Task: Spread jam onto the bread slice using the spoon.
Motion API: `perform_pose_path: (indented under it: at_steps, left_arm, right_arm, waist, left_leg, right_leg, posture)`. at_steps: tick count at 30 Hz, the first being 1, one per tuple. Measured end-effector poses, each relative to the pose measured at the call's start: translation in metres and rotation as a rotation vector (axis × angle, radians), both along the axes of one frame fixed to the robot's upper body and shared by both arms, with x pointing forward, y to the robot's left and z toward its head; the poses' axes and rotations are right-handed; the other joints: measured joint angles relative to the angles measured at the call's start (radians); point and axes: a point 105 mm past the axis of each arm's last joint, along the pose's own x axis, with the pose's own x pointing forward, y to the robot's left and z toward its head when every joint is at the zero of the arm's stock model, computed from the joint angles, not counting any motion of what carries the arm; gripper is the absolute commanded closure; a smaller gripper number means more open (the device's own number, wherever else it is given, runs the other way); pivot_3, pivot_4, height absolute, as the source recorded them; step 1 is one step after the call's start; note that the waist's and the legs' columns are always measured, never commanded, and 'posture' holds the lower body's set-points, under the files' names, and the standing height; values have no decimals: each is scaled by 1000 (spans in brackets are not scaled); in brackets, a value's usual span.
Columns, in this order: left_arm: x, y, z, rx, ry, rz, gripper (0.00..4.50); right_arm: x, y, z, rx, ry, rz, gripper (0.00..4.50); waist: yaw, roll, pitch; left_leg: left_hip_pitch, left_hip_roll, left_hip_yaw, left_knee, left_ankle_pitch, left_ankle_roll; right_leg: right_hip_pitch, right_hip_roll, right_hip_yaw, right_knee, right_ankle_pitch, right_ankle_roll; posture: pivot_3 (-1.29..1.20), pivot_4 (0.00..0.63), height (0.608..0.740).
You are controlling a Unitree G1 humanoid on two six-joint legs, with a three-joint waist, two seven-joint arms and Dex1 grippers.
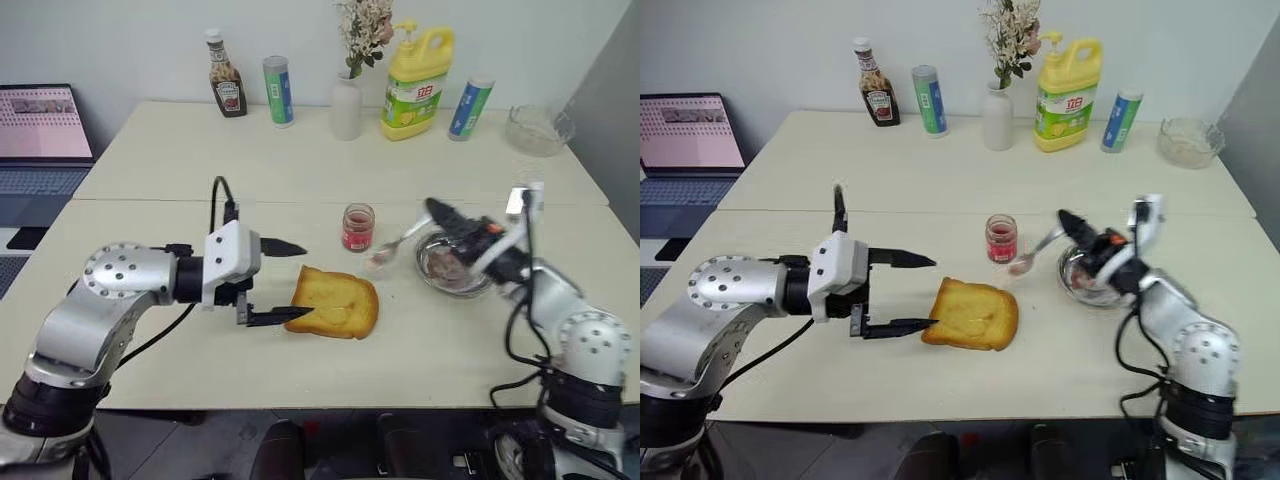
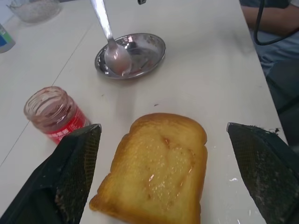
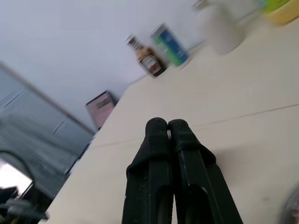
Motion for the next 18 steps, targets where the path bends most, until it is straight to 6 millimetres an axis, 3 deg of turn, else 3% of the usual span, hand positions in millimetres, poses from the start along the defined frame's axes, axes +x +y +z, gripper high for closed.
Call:
perform_pose_path:
  at_steps: [6,18]
  left_arm:
    - [2,-25,-1,-28,13,-52,0]
    - [13,-55,1,-29,-34,-65,0]
  right_arm:
    - [7,-62,-8,40,30,-210,4479]
    - [35,-103,-65,4,182,-292,4479]
  waist:
    - [-4,0,0]
    - [-4,0,0]
  left_leg:
    - [1,1,0,0,0,0]
    - [2,0,0,0,0,0]
  right_leg:
    - [0,1,1,1,0,0]
    - [1,1,1,1,0,0]
  posture:
    - [0,150,740]
    - [0,150,740]
